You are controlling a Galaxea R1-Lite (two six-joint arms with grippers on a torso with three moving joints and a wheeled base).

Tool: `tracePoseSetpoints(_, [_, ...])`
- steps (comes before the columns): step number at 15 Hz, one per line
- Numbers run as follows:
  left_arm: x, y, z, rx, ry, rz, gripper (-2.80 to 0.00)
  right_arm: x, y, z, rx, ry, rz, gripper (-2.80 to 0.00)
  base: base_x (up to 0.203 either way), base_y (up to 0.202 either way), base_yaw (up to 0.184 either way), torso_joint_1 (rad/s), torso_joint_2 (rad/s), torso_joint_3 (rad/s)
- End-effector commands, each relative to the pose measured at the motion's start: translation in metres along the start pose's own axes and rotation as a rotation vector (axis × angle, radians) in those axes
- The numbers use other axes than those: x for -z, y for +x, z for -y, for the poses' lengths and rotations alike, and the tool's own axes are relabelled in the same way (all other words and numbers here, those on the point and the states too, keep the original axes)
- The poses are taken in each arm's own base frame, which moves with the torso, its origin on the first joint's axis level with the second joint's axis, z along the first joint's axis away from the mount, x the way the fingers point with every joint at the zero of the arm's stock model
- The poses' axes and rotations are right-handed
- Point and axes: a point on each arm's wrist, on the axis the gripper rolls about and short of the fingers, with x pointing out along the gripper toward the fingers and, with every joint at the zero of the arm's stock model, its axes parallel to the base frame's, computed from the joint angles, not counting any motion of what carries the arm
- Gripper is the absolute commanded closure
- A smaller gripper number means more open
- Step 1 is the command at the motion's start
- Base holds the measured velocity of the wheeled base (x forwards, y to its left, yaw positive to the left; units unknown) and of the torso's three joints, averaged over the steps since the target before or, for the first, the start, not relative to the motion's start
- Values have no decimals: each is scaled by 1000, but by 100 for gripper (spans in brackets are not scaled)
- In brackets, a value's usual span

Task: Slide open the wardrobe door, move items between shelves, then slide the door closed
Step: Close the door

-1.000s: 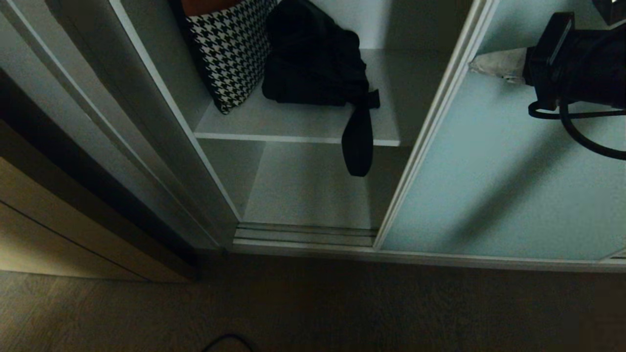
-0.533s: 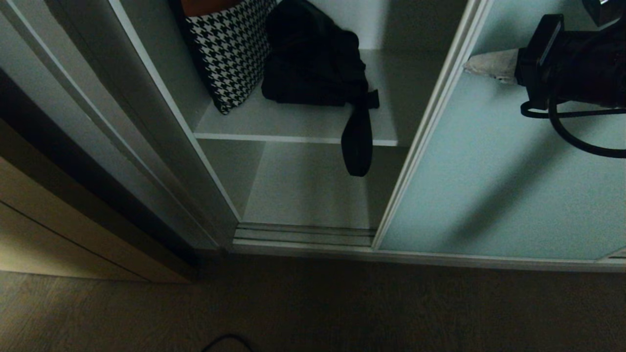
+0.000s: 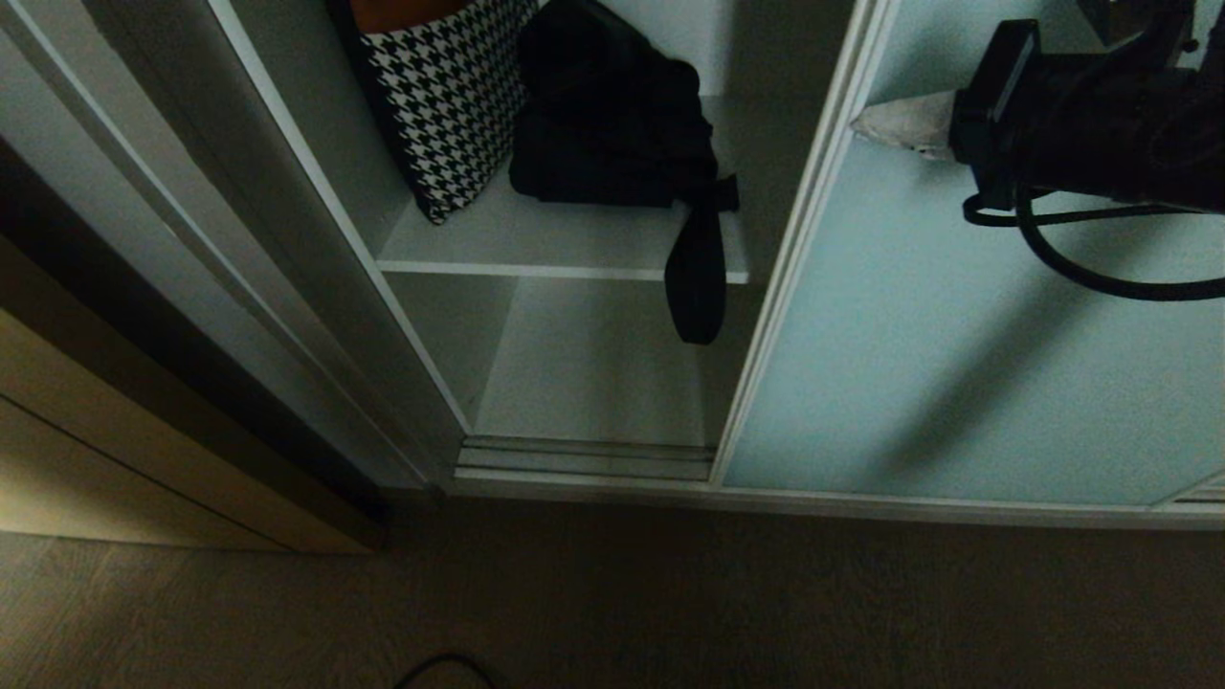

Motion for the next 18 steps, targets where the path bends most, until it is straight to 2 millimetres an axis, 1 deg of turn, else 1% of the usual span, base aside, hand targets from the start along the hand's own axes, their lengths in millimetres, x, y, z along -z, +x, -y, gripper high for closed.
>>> tracePoseSetpoints(1, [0,0,0,-1,0,-3,0,10,20,-3,-15,6,-23,0,0,0,0,0,0,0])
tracePoseSetpoints(3, [0,0,0,-1,0,-2,0,18,34,-11,-18,5,-16,0,0,0,0,0,0,0])
tracePoseSetpoints(4, [0,0,0,-1,0,-3,0,22,36,-17,-36,4,-19,0,0,0,0,0,0,0])
tracePoseSetpoints(5, [0,0,0,-1,0,-2,0,24,35,-25,-57,2,-24,0,0,0,0,0,0,0])
tracePoseSetpoints(6, [0,0,0,-1,0,-2,0,23,27,-33,-79,-1,-21,0,0,0,0,0,0,0])
tracePoseSetpoints(7, [0,0,0,-1,0,-2,0,22,16,-43,-106,-6,-17,0,0,0,0,0,0,0])
tracePoseSetpoints(9, [0,0,0,-1,0,-2,0,18,-18,-64,-180,-42,-8,0,0,0,0,0,0,0])
tracePoseSetpoints(11, [0,0,0,-1,0,-1,0,16,-51,-75,-261,-96,-15,0,0,0,0,0,0,0])
tracePoseSetpoints(13, [1,0,0,-1,0,-3,0,18,-78,-79,-318,-120,-27,0,0,0,0,0,0,0])
tracePoseSetpoints(15, [0,0,0,-1,0,-3,0,16,-103,-79,-324,-125,-8,0,0,0,0,0,0,0])
tracePoseSetpoints(18, [0,0,0,-1,0,-2,0,11,-140,-69,-241,-146,74,0,0,0,0,0,0,0])
